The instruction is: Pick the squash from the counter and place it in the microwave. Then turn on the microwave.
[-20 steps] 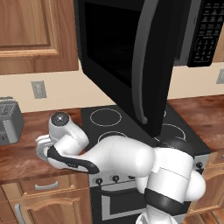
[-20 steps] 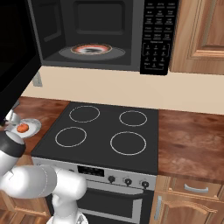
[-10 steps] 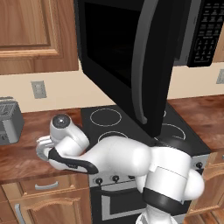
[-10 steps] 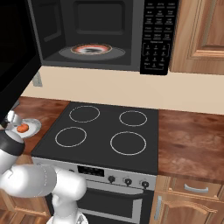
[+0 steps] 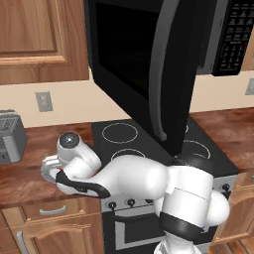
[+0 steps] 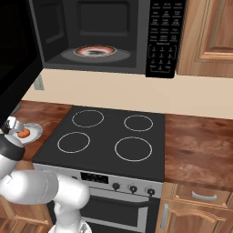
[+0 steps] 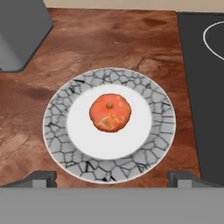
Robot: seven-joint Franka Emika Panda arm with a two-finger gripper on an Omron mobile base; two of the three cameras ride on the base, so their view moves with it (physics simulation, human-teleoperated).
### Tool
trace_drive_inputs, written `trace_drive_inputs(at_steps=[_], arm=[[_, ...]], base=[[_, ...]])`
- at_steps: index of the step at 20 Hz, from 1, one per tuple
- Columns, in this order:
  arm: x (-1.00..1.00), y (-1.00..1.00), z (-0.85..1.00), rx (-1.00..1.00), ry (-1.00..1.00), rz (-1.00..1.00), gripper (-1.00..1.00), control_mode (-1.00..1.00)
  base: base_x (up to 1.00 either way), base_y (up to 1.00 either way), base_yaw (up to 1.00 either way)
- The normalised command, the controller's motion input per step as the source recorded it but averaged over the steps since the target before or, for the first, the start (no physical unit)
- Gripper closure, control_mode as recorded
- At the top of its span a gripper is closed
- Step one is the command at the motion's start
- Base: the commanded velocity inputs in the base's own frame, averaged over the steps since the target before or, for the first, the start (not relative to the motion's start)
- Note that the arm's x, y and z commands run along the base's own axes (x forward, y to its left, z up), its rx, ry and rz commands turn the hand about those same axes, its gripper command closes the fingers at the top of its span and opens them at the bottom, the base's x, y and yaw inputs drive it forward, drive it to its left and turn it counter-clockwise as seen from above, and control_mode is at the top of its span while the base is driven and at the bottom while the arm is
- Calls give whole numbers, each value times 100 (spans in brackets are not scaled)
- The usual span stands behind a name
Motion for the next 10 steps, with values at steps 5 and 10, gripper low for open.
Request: trace_drive_inputs(at_steps=[5, 10], arm=[[7, 0, -6, 0, 0, -5, -100, -100], [9, 0, -1, 0, 0, -5, -100, -100]], base=[[0, 0, 0], [0, 0, 0]])
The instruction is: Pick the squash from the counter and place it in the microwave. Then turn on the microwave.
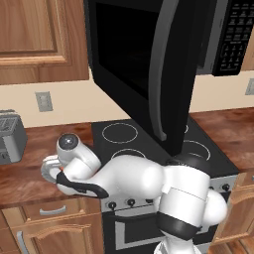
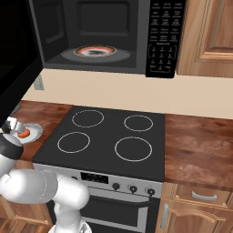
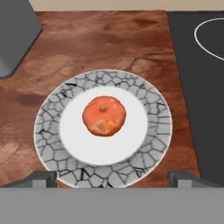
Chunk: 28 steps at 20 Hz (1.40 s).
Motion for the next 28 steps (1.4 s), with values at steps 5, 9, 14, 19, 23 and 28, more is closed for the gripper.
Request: trace_drive_inputs(at_steps=[5, 9, 14, 19, 23, 28], arm=[[10, 0, 0, 0, 0, -4, -100, -100], [5, 0, 0, 0, 0, -3, -100, -100], [1, 0, -2, 0, 0, -3, -100, -100], [1, 0, -4, 0, 0, -4, -100, -100], [0, 0, -5, 0, -1, -3, -100, -100], [2, 1, -4, 0, -1, -3, -100, -100]], base=[[0, 0, 0], [0, 0, 0], [0, 0, 0], [0, 0, 0], [0, 0, 0], [0, 0, 0]])
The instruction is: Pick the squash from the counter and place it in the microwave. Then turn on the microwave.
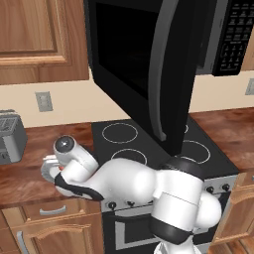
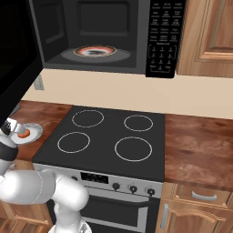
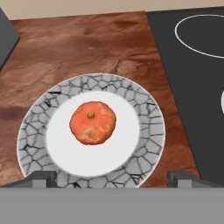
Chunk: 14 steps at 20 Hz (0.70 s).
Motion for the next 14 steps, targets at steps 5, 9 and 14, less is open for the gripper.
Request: trace_drive_inputs(at_steps=[5, 9, 14], arm=[[7, 5, 0, 0, -4, 0, -100, -100], [8, 5, 0, 0, -3, 0, -100, -100], [6, 8, -1, 1, 0, -2, -100, -100]], base=[[0, 0, 0], [0, 0, 0], [0, 0, 0]])
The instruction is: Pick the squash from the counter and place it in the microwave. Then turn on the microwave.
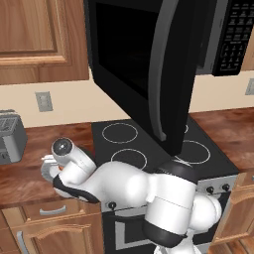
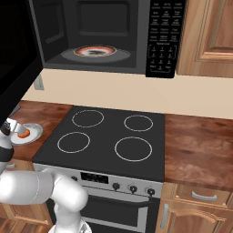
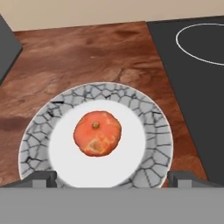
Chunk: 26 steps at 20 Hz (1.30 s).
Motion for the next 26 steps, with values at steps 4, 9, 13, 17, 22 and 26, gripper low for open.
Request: trace_drive_inputs(at_steps=[4, 9, 13, 17, 22, 26], arm=[[8, 9, -1, 2, 0, -4, -100, -100], [10, 10, 0, 2, 0, -4, -100, -100], [6, 6, -5, 3, 0, -4, -100, -100], [7, 7, -7, 3, 0, -4, -100, -100], [8, 3, -7, 3, 0, -4, -100, -100], [9, 0, -1, 1, 0, -2, -100, -100]], base=[[0, 0, 0], [0, 0, 0], [0, 0, 0], [0, 0, 0], [0, 0, 0], [0, 0, 0]])
